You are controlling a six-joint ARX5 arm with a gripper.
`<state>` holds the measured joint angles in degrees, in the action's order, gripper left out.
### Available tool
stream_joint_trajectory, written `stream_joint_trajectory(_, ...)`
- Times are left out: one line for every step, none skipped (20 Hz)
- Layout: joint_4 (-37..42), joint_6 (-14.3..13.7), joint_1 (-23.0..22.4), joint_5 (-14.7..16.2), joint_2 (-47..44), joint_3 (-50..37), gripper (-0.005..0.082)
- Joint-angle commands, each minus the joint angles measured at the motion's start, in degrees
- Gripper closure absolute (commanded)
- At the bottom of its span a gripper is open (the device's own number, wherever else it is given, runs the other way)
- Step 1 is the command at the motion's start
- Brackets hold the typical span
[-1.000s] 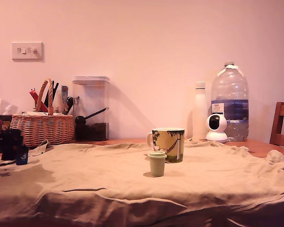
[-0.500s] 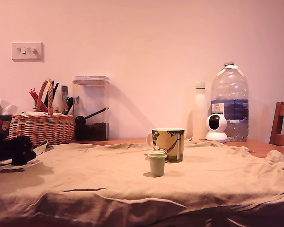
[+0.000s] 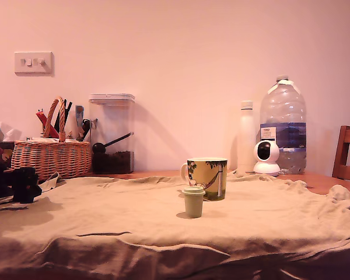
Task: Pick up the coffee capsules on the table and drop them inside the coffee cup
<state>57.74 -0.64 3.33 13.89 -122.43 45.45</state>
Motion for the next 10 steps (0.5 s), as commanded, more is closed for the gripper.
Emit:
stream_joint_trajectory(-0.1,-0.9,0.2,0.7,-1.3,0.5,0.0184)
stream_joint_trajectory(-0.4,-0.9,0.3,0.7,-1.3,0.7,0.0183)
stream_joint_trajectory(-0.7,-0.9,0.3,0.7,-1.3,0.7,0.0184)
stream_joint_trajectory(-0.7,-0.9,0.3,0.7,-1.3,0.8,0.0184)
stream_joint_trajectory(-0.7,-0.9,0.3,0.7,-1.3,0.8,0.0184)
stream_joint_trajectory(-0.7,-1.0,0.3,0.7,-1.3,0.8,0.0198)
stream_joint_trajectory(-0.7,-1.0,0.3,0.7,-1.3,0.8,0.0256)
stream_joint_trajectory(-0.7,-1.0,0.3,0.7,-1.3,0.9,0.0355)
stream_joint_trajectory(-0.7,-0.9,0.3,0.7,-1.3,0.9,0.0459)
stream_joint_trajectory(-0.7,-1.0,0.3,0.7,-1.3,0.9,0.0545)
